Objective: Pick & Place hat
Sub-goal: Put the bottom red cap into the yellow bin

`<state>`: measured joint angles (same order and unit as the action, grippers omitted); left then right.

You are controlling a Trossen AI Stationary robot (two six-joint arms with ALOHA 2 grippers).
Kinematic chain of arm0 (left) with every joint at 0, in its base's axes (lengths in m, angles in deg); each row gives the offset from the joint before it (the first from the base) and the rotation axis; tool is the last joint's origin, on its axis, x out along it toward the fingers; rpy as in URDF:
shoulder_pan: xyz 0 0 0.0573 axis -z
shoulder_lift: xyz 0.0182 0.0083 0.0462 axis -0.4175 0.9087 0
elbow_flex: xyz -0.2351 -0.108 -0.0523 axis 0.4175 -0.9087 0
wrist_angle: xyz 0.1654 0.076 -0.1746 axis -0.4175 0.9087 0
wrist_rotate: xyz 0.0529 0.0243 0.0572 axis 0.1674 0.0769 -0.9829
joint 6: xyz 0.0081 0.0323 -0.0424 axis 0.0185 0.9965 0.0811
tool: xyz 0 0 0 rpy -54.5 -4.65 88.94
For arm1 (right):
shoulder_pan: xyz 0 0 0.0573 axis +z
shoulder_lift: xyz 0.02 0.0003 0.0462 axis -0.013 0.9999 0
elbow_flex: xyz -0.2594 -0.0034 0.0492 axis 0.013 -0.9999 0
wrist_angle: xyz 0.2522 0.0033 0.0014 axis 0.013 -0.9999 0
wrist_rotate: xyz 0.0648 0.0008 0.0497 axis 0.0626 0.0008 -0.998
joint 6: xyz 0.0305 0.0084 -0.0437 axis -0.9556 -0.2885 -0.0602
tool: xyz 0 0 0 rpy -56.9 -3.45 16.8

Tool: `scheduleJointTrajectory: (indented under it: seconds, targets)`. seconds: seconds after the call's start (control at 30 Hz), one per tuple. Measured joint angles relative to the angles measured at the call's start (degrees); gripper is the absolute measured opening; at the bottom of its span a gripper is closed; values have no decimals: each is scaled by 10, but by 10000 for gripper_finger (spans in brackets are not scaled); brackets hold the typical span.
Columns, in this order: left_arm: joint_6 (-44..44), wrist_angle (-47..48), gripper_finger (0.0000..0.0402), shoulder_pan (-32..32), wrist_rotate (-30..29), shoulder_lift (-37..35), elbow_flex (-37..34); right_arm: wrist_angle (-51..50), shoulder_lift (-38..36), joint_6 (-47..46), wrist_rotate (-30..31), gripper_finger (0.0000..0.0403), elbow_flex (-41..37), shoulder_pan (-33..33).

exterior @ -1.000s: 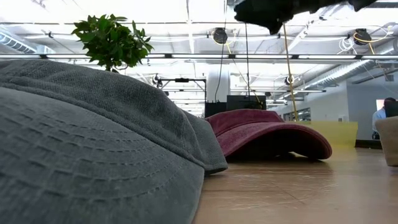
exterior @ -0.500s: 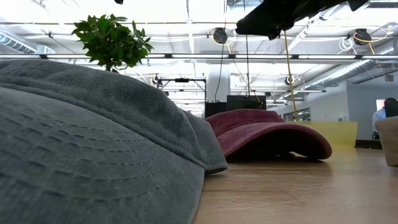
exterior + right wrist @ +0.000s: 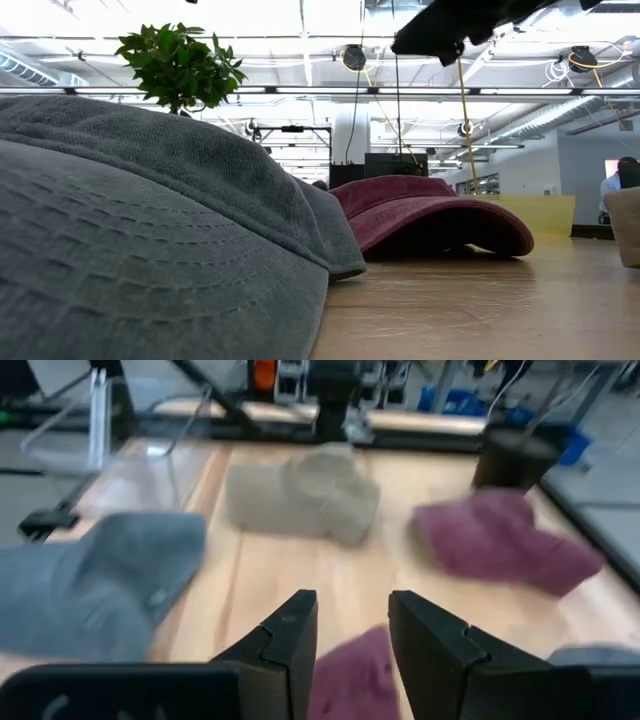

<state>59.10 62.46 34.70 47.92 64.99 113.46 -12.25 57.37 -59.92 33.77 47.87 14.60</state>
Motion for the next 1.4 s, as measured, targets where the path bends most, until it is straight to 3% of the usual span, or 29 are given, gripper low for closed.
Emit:
scheduleJointTrajectory:
  seconds: [0.2,0.47,0.83,0.97,1.4]
  targets:
    - [-24,53,56,25,0,0,0,-25,9,-3,0,116,0,12]
    - [35,48,56,34,-7,0,0,-8,10,8,-1,136,0,-4]
    - [35,13,56,19,-8,0,0,22,74,25,-81,193,0,-23]
    - [35,11,56,19,-8,0,0,9,98,-9,-119,192,0,-24]
    - [32,38,56,20,-8,0,0,8,165,-75,-119,176,-1,-21]
